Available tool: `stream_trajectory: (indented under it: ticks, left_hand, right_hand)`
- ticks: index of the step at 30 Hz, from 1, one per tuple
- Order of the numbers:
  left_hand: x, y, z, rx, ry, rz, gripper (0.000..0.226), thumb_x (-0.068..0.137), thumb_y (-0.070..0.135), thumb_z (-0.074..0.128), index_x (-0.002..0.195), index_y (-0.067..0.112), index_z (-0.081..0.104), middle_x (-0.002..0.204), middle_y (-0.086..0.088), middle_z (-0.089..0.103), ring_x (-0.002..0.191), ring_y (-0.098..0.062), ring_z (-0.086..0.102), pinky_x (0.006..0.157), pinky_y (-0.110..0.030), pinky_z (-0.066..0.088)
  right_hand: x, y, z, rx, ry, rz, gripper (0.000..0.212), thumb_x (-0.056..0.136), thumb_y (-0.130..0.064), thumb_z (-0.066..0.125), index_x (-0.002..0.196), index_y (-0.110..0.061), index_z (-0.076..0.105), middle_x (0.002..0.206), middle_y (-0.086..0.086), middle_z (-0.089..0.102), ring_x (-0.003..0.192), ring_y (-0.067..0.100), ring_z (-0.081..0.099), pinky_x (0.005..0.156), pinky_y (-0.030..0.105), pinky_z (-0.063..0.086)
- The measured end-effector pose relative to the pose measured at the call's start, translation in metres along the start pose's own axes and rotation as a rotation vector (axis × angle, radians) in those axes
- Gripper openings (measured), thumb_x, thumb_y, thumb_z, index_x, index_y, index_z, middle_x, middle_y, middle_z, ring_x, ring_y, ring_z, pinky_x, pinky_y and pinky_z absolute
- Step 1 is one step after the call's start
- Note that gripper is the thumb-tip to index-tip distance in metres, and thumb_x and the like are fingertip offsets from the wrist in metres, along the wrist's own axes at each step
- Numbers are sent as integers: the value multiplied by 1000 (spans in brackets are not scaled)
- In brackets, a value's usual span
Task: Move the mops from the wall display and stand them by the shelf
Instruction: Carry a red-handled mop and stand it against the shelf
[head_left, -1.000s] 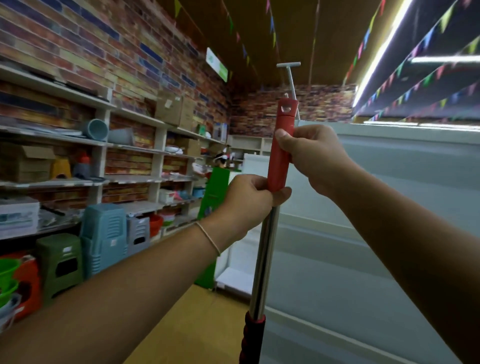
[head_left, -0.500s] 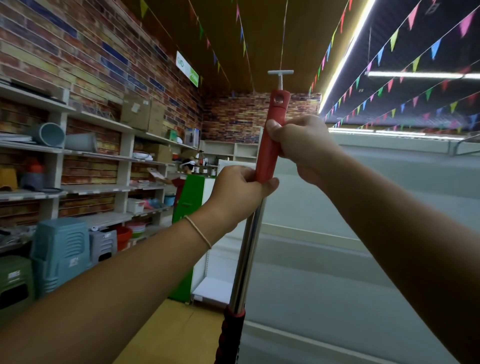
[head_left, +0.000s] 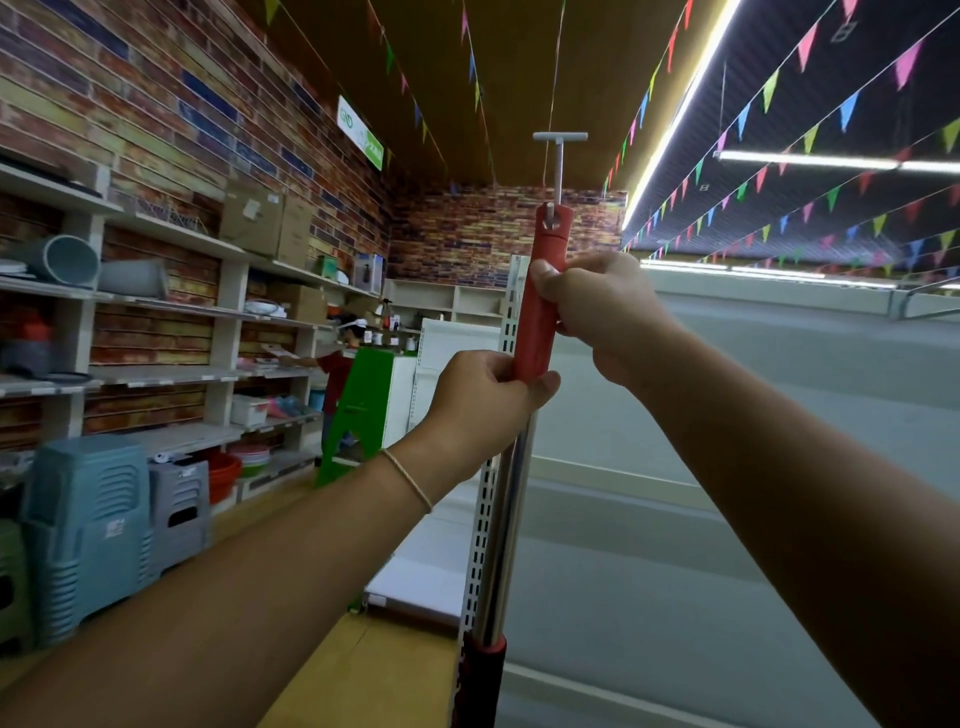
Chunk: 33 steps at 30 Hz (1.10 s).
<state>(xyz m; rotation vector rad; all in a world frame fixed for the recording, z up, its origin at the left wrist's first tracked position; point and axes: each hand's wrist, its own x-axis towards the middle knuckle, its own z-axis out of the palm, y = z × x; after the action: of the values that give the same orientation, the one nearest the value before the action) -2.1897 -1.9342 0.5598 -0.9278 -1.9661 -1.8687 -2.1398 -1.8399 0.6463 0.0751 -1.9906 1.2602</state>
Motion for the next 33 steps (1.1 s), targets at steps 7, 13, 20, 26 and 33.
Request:
stream_trajectory:
  ticks: [7, 13, 20, 26, 33]
  left_hand:
    - [24, -20, 15, 19, 24, -49, 29, 85, 24, 68, 85, -5, 67, 59, -7, 47, 54, -20, 42, 57, -28, 37]
    - [50, -35, 28, 66, 37, -68, 39, 82, 27, 68, 92, -11, 65, 74, -16, 58, 64, -23, 50, 61, -32, 42]
    - [76, -48, 39, 129, 47, -94, 34, 82, 27, 68, 89, -6, 69, 71, -17, 60, 60, -24, 52, 62, -32, 45]
    - [94, -60, 50, 179, 71, -106, 33, 82, 31, 68, 80, -3, 67, 58, -6, 52, 55, -24, 48, 61, -32, 42]
    - [113, -71, 58, 241, 86, -166, 25, 82, 30, 70, 78, 6, 66, 57, -2, 48, 52, -19, 44, 57, -27, 38]
  right_hand:
    - [23, 20, 6, -48, -14, 72, 20, 93, -28, 63, 93, -8, 64, 100, 14, 71, 93, 27, 69, 83, 38, 59]
    - [46, 39, 8, -46, -10, 107, 19, 92, -29, 64, 92, -10, 61, 101, 13, 70, 94, 26, 69, 82, 37, 59]
    - [71, 59, 12, -37, -9, 136, 21, 92, -28, 62, 101, -9, 62, 104, 12, 70, 96, 25, 69, 81, 35, 58]
    - [94, 75, 14, -24, -31, 182, 29, 94, -31, 60, 110, -7, 58, 102, 10, 68, 90, 21, 69, 77, 32, 58]
    - [114, 92, 17, -13, -67, 242, 31, 95, -34, 58, 111, -8, 55, 104, 11, 67, 93, 25, 69, 86, 39, 58]
